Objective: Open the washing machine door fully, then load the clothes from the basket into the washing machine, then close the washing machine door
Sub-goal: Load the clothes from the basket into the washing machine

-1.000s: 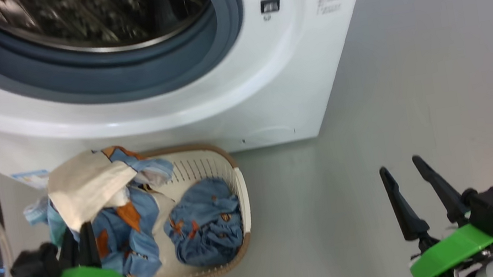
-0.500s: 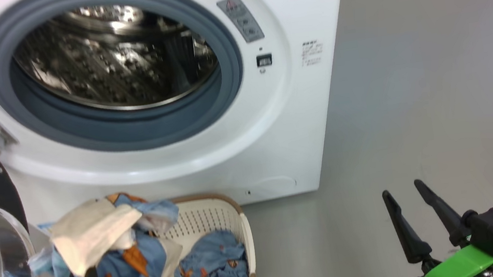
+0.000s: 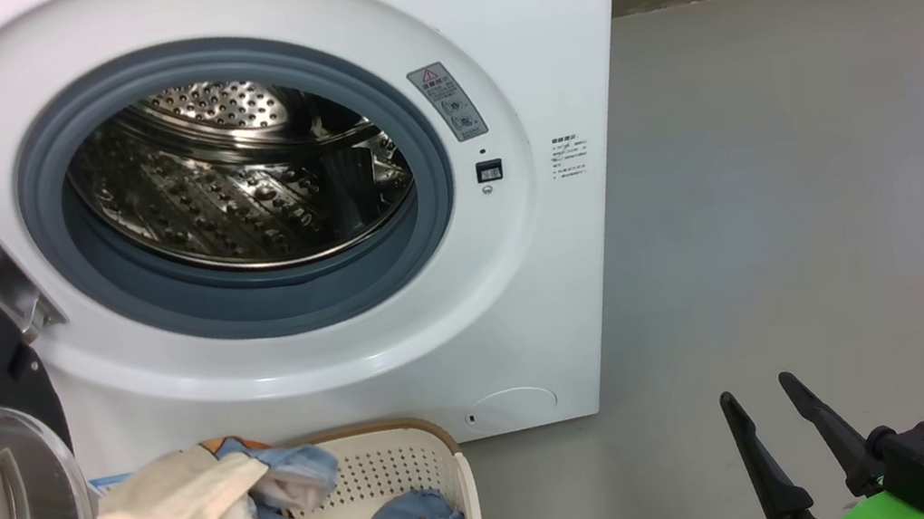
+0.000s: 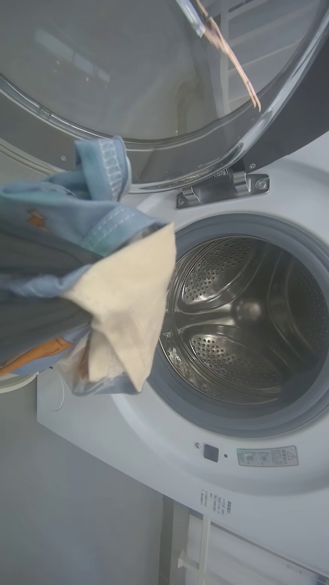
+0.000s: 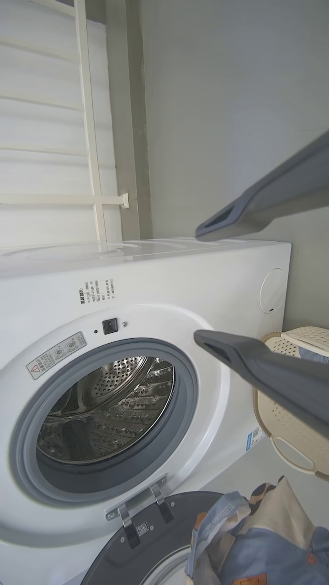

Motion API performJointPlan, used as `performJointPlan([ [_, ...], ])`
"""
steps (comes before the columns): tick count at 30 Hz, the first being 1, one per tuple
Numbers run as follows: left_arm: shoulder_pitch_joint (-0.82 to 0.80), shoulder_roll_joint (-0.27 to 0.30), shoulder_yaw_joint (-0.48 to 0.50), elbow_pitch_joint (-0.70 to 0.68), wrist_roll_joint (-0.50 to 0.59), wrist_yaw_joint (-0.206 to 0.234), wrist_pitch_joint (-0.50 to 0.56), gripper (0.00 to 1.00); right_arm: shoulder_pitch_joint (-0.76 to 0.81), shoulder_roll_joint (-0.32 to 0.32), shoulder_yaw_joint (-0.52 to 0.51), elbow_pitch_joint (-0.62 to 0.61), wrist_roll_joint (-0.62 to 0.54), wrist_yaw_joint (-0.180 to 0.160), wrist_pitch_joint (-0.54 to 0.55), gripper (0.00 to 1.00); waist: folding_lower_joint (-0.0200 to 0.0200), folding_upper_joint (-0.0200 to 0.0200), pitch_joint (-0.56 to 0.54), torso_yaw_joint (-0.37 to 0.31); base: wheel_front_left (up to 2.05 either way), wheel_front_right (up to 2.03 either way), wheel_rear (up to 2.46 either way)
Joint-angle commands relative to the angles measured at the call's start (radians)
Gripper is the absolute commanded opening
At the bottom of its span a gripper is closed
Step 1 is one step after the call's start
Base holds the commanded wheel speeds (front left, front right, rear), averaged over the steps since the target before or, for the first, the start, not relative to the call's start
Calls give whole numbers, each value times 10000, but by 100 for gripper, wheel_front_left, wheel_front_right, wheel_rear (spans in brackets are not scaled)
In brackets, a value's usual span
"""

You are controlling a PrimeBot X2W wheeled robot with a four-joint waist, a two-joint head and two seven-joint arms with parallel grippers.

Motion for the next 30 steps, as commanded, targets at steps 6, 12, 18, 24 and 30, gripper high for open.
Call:
performJointPlan([
  [6,-132,71,383,-437,112,66,-66,0,-58,42,182,-304,-40,16,-49,100,0,0,4,-58,0,0,0],
  [12,-253,62,320,-370,73,43,-66,0,-46,52,161,-308,-40,16,-49,100,0,0,145,-103,0,0,0],
  [18,-560,54,265,-240,-17,-6,-66,0,-102,58,118,-399,-72,16,-49,100,0,0,596,-140,0,0,0],
  [24,-1324,47,238,11,-139,-92,-66,0,-319,37,37,-523,-137,16,-49,100,0,0,1393,-125,0,0,0],
  [30,-2653,157,262,562,-27,-253,-66,0,-727,-12,75,-658,-195,16,-49,100,0,0,2362,-171,0,0,0],
])
